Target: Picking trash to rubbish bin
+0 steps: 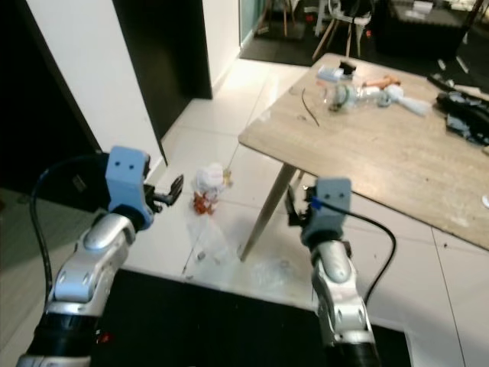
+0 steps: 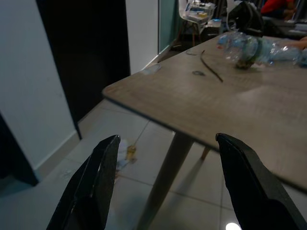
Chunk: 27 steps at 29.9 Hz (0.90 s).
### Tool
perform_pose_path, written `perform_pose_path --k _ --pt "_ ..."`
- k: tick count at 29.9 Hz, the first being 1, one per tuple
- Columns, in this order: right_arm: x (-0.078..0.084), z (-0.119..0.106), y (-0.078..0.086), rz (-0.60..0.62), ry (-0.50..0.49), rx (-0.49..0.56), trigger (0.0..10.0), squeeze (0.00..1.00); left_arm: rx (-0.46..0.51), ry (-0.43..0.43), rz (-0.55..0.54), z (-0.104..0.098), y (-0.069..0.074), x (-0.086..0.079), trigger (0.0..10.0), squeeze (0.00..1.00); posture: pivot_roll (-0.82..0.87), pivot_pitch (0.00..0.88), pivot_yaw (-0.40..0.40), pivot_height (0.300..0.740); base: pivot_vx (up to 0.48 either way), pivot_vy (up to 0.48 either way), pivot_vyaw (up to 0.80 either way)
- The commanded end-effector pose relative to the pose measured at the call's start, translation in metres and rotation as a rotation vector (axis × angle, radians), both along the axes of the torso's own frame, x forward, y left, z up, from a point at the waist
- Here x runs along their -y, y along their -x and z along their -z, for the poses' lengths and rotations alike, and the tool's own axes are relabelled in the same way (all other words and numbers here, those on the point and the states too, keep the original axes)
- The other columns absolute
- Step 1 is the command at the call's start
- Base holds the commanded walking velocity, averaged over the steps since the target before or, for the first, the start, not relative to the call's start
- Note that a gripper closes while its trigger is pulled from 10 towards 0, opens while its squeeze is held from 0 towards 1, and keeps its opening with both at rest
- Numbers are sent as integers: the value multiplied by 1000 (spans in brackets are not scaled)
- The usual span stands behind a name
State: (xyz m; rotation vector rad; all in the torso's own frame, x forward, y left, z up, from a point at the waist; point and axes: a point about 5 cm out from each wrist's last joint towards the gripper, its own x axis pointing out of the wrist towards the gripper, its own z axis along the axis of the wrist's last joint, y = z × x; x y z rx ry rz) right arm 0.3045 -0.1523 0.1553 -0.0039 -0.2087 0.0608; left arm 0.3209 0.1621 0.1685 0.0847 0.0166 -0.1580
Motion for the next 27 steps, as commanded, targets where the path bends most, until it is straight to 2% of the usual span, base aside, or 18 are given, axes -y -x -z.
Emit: perform_pose_path --k 1,13,24,27 --pt "6 -3 1 24 12 16 10000 0 -21 -4 -3 7 2 0 10000 133 -25 125 33 740 368 0 0" --pt "14 -5 0 40 29 15 10000 0 -18 -2 -1 6 3 0 10000 133 -24 128 32 740 371 0 0" --pt "19 -6 -1 61 37 12 10000 0 -19 -1 5 6 3 2 10000 133 -27 131 34 740 369 0 -766" --pt "20 -8 -2 62 43 20 10000 0 -19 -1 5 5 2 2 10000 133 -25 132 33 740 370 0 0"
